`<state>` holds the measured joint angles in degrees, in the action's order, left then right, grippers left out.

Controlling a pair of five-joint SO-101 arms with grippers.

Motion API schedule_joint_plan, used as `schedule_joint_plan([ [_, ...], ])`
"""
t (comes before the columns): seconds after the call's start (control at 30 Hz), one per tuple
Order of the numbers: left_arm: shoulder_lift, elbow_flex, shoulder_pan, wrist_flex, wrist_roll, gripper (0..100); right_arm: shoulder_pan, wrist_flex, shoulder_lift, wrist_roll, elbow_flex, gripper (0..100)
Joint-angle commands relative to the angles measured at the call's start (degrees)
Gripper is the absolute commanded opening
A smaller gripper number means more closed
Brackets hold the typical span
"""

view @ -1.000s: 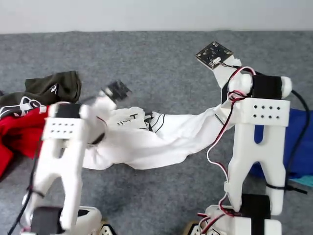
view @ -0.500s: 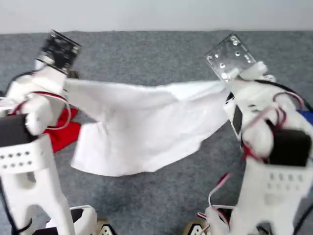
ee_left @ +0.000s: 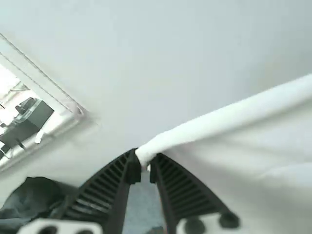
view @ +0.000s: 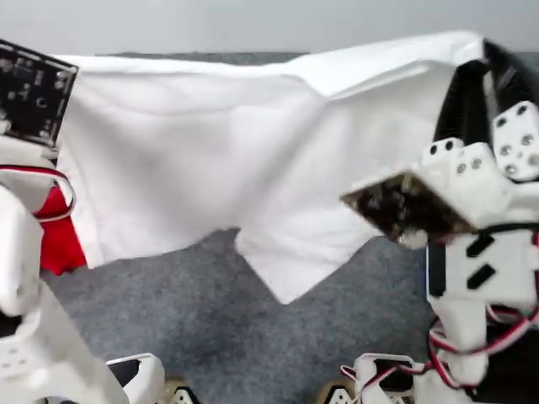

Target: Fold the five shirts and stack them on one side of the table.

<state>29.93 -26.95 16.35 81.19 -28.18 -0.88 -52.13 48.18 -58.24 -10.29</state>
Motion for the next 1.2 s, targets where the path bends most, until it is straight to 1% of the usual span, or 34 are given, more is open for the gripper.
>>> schedule_joint_plan([
  [0.0, 1.14, -3.47, 0.62, -1.58, 0.35, 1, 0.04, 5.49, 2.15, -3.25, -0.62, 1.0],
  [0.13, 1.14, -5.85, 0.26, 0.35, 0.35, 1, 0.04, 8.57, 5.14, -7.38, -0.62, 1.0],
  [0.2, 1.14, -7.69, -0.79, 4.66, 0.44, 1, 0.04, 9.54, 6.73, -9.93, -0.62, 1.0],
  [0.27, 1.14, -10.07, -3.34, 9.14, 0.35, 1, 0.04, 9.71, 8.22, -12.48, -0.62, 1.0],
  [0.33, 1.14, -12.88, -3.43, 12.13, 0.26, 1, -0.04, 9.45, 9.80, -13.80, -0.62, 1.0],
  [0.43, 1.14, -16.57, -3.43, 14.42, 0.26, 1, -0.84, 9.27, 11.91, -14.59, -0.62, 1.0],
  [0.57, 1.14, -20.09, -3.43, 18.55, 0.26, 1, -7.08, 9.54, 13.32, -14.33, -0.62, 1.0],
  [0.67, 1.23, -21.41, -3.43, 19.25, 0.26, 1, -10.07, 9.71, 13.49, -14.33, -0.62, 1.0],
  [0.77, 1.14, -21.05, -3.78, 19.25, 0.35, 1, -10.59, 9.27, 12.97, -14.33, -0.18, 1.0],
  [0.9, 0.62, -14.99, -3.87, 18.90, 0.44, 1, -10.59, 9.27, 7.87, -14.33, 3.52, 1.0],
  [1.03, 0.62, -0.92, -3.87, 17.49, 0.18, 1, -10.59, 9.27, 1.45, -14.77, 10.99, 1.0],
  [1.1, 0.62, 8.66, -3.87, 13.80, -1.76, 1, -9.36, 9.63, -1.63, -16.53, 15.03, 1.0],
  [1.17, 0.62, 18.77, -3.87, 7.47, -4.57, 1, -7.52, 9.71, -4.53, -17.41, 18.46, 1.0],
])
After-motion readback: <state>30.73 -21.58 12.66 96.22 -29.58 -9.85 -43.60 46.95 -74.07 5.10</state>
